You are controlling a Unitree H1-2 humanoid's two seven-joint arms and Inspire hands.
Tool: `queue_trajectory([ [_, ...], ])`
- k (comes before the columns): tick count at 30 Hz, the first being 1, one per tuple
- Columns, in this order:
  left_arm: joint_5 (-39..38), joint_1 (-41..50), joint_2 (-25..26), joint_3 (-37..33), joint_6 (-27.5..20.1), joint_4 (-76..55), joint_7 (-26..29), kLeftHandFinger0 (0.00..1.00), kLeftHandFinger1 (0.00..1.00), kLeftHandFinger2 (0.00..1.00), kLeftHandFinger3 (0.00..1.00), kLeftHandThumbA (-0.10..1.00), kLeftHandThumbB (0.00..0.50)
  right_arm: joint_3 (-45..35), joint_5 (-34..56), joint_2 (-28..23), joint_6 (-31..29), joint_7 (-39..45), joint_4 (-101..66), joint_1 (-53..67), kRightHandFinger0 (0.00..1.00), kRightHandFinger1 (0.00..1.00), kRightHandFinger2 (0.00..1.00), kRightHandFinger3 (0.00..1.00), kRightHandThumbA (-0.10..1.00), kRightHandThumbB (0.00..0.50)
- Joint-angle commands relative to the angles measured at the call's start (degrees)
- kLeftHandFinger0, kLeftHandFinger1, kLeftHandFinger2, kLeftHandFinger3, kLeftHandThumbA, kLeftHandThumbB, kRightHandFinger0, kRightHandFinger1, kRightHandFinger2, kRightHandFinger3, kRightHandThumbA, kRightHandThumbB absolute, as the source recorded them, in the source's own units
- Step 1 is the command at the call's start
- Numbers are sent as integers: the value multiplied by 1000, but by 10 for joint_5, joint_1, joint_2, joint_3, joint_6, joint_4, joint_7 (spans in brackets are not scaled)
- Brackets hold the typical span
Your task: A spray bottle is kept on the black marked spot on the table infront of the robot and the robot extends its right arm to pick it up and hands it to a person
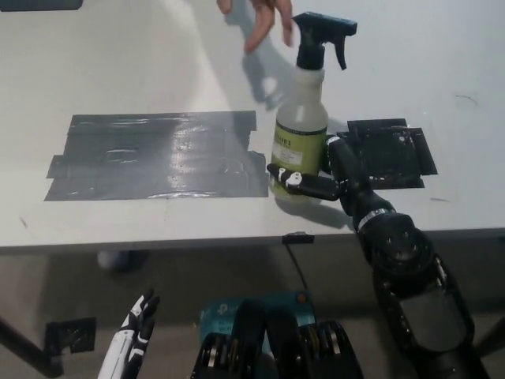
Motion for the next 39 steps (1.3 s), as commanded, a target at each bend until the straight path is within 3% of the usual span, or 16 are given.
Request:
queue_trajectory([
  [1,2,-1,7,-3,-3,-23,-1,1000,1000,1000,1000,1000,287,-23,55,22,44,41,-35,-65,0,381,750,787,-100,110],
  [15,16,-13,13,-10,7,-31,-1,1000,1000,1000,1000,1000,298,-43,53,55,27,30,-9,-115,27,508,819,817,-100,102],
  [19,10,-18,13,-9,12,-31,-4,1000,1000,1000,1000,1000,305,-39,48,58,22,33,-2,-127,27,525,836,828,-100,129],
  [20,8,-18,14,-8,12,-29,-5,1000,1000,1000,1000,1000,304,-37,46,59,25,33,-1,-128,61,541,850,886,-72,168],
  [21,7,-18,14,-8,12,-28,-5,1000,1000,1000,1000,1000,304,-37,46,59,27,33,-1,-128,61,541,850,886,-72,168],
  [22,5,-20,14,-9,14,-28,-7,1000,1000,1000,1000,1000,302,-30,44,54,45,42,-10,-127,492,941,1000,1000,329,375],
  [23,4,-21,15,-9,16,-29,-9,1000,1000,1000,1000,1000,302,-24,47,49,61,56,-18,-125,596,984,1000,1000,369,366],
  [24,5,-22,16,-9,15,-28,-9,1000,1000,1000,1000,1000,294,-15,58,38,64,85,-17,-123,1000,1000,1000,1000,495,473],
  [25,7,-22,17,-10,12,-28,-8,1000,1000,1000,1000,1000,289,-4,71,24,60,122,-14,-118,1000,1000,1000,1000,572,499],
  [27,6,-22,18,-10,10,-29,-9,1000,1000,1000,1000,1000,285,6,71,13,44,140,-14,-109,1000,1000,1000,1000,611,500],
  [34,6,-22,18,-11,18,-29,-8,1000,1000,1000,1000,1000,302,4,58,-32,35,132,-90,-63,1000,1000,1000,1000,744,498],
  [37,6,-20,17,-11,12,-29,-6,1000,1000,1000,1000,1000,287,0,28,-69,20,120,-159,-31,1000,1000,1000,1000,871,500],
  [39,4,-20,16,-11,13,-30,-6,1000,1000,1000,1000,1000,290,-19,35,-98,19,121,-228,2,1000,1000,1000,1000,875,495],
])
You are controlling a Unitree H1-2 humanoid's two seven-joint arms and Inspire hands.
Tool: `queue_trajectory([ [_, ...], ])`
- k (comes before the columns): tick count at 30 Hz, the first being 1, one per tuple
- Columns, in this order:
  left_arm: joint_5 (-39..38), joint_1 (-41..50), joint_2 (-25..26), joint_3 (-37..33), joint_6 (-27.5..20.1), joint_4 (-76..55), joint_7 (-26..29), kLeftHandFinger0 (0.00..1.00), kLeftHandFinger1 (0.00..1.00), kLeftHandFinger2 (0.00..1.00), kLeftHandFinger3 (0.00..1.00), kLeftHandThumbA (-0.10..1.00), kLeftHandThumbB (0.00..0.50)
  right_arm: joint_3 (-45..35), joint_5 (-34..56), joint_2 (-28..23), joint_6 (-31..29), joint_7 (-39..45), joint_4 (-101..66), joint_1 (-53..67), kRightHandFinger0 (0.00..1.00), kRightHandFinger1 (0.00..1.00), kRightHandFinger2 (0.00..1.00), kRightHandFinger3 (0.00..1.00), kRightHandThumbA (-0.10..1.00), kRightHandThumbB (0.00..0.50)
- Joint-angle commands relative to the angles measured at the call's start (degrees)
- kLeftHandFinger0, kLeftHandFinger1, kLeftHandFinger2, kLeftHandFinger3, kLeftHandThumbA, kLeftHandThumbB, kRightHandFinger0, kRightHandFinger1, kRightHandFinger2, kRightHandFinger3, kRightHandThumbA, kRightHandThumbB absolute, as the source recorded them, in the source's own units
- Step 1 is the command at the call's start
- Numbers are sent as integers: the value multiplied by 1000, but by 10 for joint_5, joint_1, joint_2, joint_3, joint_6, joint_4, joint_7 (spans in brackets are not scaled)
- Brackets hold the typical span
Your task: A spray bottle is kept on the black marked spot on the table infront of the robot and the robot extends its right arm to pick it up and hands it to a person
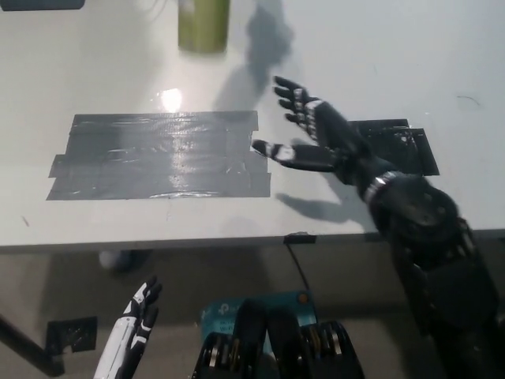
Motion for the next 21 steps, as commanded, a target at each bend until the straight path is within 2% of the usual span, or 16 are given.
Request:
queue_trajectory([
  [1,-4,1,5,-3,-5,-19,-4,1000,1000,1000,1000,1000,288,-29,-4,-54,-26,8,-135,37,1000,1000,1000,1000,876,495],
  [4,-7,-5,5,-3,-7,-15,-5,1000,1000,1000,1000,1000,295,-68,23,-92,-23,10,-265,99,1000,1000,1000,1000,918,483],
  [9,-12,-6,4,-1,-14,-7,-4,1000,1000,1000,1000,1000,310,-101,51,-100,-23,-2,-397,185,1000,1000,1000,1000,903,500],
  [11,-12,-3,3,-3,-14,-7,-5,1000,1000,1000,1000,1000,325,-101,46,-98,-43,-6,-431,238,1000,1000,1000,1000,933,467],
  [12,-13,-3,1,-4,-16,-5,-5,1000,1000,1000,1000,1000,342,-99,36,-94,-60,-9,-433,262,1000,1000,1000,1000,987,451],
  [15,-18,0,-4,-4,-28,3,-2,1000,1000,1000,1000,1000,375,-85,21,-67,-117,-17,-400,338,1000,1000,1000,1000,1000,410],
  [17,-28,3,-6,-2,-27,4,-4,1000,1000,1000,1000,1000,376,-77,19,-48,-152,-23,-348,374,1000,1000,1000,1000,1000,386],
  [21,-31,5,-6,-2,-27,4,-4,1000,1000,1000,1000,1000,374,-66,21,-12,-181,-26,-249,409,1000,1000,1000,1000,1000,356],
])
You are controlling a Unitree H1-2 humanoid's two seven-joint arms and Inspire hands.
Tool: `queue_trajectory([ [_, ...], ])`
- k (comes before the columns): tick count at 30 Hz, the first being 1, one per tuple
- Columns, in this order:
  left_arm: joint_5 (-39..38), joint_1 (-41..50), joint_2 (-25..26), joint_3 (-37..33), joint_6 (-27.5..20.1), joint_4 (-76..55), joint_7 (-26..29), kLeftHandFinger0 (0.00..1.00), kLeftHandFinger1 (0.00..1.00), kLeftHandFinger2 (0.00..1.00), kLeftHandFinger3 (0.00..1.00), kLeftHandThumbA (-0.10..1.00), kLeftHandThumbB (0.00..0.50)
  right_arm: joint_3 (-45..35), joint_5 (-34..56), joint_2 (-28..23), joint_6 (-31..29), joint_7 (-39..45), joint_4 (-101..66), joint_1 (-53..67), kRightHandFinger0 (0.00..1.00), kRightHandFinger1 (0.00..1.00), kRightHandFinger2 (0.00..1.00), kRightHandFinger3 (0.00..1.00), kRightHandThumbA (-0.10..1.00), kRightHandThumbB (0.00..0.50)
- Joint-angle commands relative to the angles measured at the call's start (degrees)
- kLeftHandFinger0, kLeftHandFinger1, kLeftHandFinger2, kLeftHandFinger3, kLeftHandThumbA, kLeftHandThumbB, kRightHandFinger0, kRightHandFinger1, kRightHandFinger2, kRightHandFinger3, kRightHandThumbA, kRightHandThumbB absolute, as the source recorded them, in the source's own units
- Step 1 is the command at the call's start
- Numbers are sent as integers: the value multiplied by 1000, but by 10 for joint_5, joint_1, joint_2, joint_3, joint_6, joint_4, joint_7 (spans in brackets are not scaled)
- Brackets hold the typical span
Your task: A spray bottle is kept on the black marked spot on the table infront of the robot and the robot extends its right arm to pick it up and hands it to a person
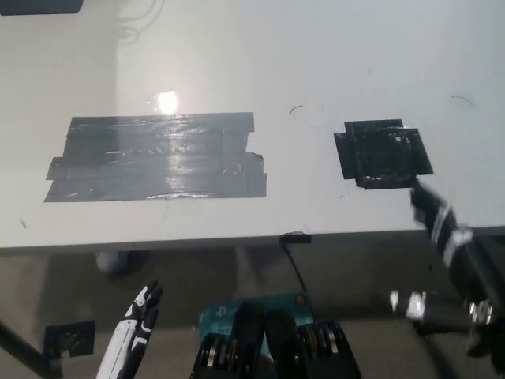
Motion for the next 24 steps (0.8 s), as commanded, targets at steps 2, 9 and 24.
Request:
queue_trajectory([
  [2,-23,-5,-3,0,-30,-6,-3,1000,1000,1000,1000,1000,387,5,8,42,-143,-20,107,25,1000,1000,1000,1000,1000,291],
  [9,-23,-6,2,1,-38,-6,-5,1000,1000,1000,1000,1000,388,32,-44,51,-191,-27,226,24,1000,1000,1000,1000,1000,264],
  [24,-15,-16,3,3,-38,-9,2,1000,1000,1000,1000,1000,406,42,-48,46,-213,-27,269,13,1000,1000,1000,1000,1000,278],
])
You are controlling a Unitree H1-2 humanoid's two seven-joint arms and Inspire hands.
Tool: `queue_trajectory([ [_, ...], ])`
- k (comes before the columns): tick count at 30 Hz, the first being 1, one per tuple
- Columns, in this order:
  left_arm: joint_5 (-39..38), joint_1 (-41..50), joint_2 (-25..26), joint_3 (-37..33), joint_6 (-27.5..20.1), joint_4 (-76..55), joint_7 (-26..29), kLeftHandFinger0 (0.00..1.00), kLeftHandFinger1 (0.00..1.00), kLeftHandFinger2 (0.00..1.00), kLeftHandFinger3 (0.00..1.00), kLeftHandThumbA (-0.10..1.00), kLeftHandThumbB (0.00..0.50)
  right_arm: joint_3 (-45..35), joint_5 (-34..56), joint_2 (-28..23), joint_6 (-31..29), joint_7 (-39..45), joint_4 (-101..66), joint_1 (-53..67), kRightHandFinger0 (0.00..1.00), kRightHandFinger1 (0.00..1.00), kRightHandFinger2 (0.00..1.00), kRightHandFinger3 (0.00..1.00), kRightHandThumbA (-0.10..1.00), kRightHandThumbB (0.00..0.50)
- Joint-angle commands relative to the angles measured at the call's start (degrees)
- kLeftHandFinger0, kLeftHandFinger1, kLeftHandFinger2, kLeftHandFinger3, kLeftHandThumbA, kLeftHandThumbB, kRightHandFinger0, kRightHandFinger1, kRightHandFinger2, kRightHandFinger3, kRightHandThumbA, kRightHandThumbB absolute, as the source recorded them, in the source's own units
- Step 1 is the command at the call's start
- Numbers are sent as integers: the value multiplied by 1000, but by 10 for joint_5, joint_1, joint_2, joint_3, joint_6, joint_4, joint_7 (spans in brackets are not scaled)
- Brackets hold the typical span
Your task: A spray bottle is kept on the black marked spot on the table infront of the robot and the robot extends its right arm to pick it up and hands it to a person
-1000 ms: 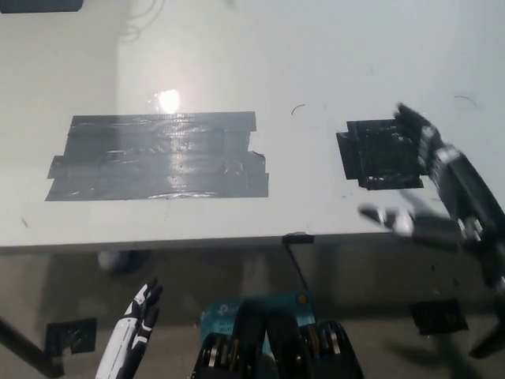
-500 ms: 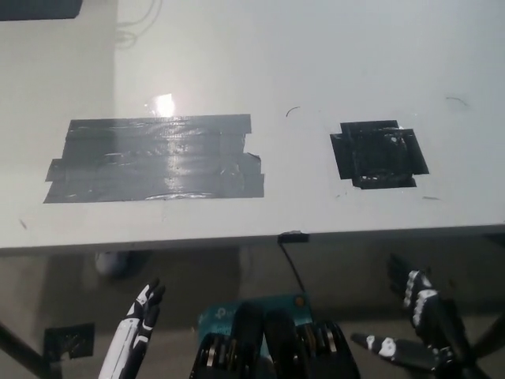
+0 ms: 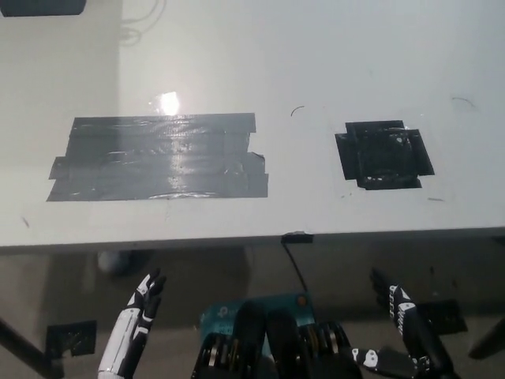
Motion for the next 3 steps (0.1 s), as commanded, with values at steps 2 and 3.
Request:
queue_trajectory([
  [2,-3,4,7,3,-23,-18,2,1000,1000,1000,1000,1000,416,3,3,1,-42,-2,-12,-8,1000,1000,1000,1000,1000,277],
  [3,-3,4,7,3,-23,-18,2,1000,1000,1000,1000,1000,416,3,3,1,-42,-2,-12,-8,1000,1000,1000,1000,1000,277],
])
